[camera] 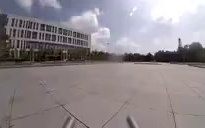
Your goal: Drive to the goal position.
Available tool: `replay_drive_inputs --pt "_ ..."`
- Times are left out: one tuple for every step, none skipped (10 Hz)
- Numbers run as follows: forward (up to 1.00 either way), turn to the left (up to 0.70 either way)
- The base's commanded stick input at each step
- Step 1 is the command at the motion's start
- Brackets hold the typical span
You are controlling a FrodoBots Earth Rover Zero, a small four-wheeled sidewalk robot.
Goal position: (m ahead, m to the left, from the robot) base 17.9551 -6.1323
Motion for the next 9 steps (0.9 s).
replay_drive_inputs --pt "0.7 -0.31" --pt "0.7 -0.31" --pt "0.7 -0.31" --pt "0.7 -0.31" --pt "0.7 -0.31" --pt "0.7 -0.31" --pt "0.7 -0.31" --pt "0.7 -0.31" --pt "0.7 -0.31"
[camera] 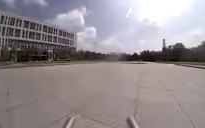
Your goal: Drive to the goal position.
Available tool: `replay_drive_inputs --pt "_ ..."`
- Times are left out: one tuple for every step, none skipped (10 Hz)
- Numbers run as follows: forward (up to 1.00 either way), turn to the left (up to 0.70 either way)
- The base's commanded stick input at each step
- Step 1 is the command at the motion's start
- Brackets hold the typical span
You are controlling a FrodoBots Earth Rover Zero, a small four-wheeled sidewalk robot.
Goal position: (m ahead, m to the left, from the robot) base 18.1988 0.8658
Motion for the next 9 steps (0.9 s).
replay_drive_inputs --pt "0.7 -0.31" --pt "0.7 -0.24" --pt "0.7 -0.07" --pt "0.7 0.04" --pt "0.7 0.04" --pt "0.7 0.04" --pt "0.7 0.04" --pt "0.7 0.04" --pt "0.7 0.04"
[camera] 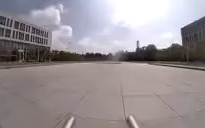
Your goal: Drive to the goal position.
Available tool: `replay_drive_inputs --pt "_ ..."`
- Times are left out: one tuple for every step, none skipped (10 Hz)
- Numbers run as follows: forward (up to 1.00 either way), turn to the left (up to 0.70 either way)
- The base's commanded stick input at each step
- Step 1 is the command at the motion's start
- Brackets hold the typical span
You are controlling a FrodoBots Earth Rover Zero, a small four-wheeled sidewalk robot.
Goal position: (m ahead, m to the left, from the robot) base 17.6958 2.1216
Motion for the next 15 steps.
replay_drive_inputs --pt "0.7 0.04" --pt "0.7 0.04" --pt "0.7 0.04" --pt "0.7 0.04" --pt "0.7 0.04" --pt "0.7 0.04" --pt "0.7 0.04" --pt "0.7 0.04" --pt "0.7 0.04" --pt "0.7 0.04" --pt "0.7 0.04" --pt "0.7 0.04" --pt "0.7 0.04" --pt "0.7 0.04" --pt "0.7 0.04"
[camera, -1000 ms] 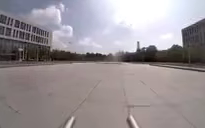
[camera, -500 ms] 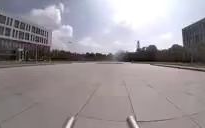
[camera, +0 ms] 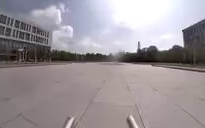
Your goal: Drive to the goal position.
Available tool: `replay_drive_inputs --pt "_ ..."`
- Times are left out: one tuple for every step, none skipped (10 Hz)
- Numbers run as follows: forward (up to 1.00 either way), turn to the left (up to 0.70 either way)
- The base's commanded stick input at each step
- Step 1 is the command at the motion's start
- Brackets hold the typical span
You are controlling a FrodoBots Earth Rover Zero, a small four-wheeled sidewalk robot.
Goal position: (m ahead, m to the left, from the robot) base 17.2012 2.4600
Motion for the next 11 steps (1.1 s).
replay_drive_inputs --pt "0.7 0.04" --pt "0.7 0.04" --pt "0.7 0.04" --pt "0.7 0.04" --pt "0.7 0.04" --pt "0.7 0.04" --pt "0.7 0.04" --pt "0.7 0.04" --pt "0.7 0.04" --pt "0.7 0.04" --pt "0.7 0.04"
